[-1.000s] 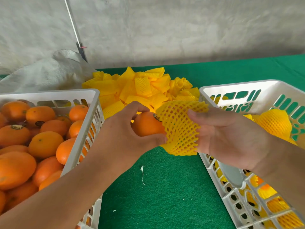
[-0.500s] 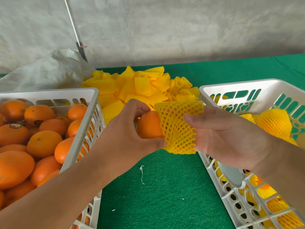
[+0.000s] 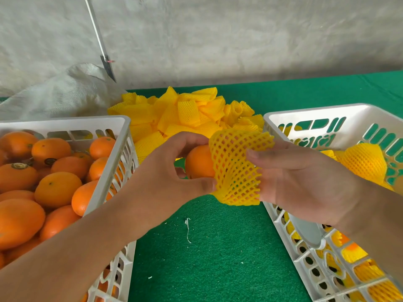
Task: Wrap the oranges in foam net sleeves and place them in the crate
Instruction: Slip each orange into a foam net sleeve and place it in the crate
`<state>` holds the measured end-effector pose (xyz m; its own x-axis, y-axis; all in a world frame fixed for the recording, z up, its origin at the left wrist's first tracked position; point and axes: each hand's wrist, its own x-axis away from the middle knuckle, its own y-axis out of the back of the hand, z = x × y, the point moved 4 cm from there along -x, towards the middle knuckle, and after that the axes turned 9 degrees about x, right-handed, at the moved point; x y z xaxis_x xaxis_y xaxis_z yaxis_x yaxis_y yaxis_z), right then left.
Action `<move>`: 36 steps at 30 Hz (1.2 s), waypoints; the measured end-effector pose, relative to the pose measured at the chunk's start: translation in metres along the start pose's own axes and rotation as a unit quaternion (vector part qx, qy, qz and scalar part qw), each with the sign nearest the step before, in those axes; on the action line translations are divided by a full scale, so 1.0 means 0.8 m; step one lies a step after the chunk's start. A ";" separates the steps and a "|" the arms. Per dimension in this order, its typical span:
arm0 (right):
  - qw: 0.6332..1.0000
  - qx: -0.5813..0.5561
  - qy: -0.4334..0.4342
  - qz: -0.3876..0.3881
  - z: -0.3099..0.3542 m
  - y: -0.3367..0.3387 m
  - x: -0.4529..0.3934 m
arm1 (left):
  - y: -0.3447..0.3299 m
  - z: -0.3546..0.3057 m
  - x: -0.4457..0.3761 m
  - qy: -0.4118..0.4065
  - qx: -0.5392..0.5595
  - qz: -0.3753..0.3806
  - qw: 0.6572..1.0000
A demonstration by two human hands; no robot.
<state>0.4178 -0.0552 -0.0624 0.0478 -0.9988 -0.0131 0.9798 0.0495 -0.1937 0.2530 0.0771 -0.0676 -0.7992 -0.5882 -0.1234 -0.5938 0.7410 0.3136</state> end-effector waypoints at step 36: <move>0.992 0.102 -0.039 -0.059 -0.022 0.002 0.000 | -0.005 0.004 -0.002 0.094 0.179 -0.063 0.977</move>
<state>0.4162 -0.0554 -0.0796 -0.0623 -0.9952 0.0758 0.9980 -0.0614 0.0143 0.2559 0.0762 -0.0717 -0.7071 -0.7056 0.0457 -0.7071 0.7055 -0.0468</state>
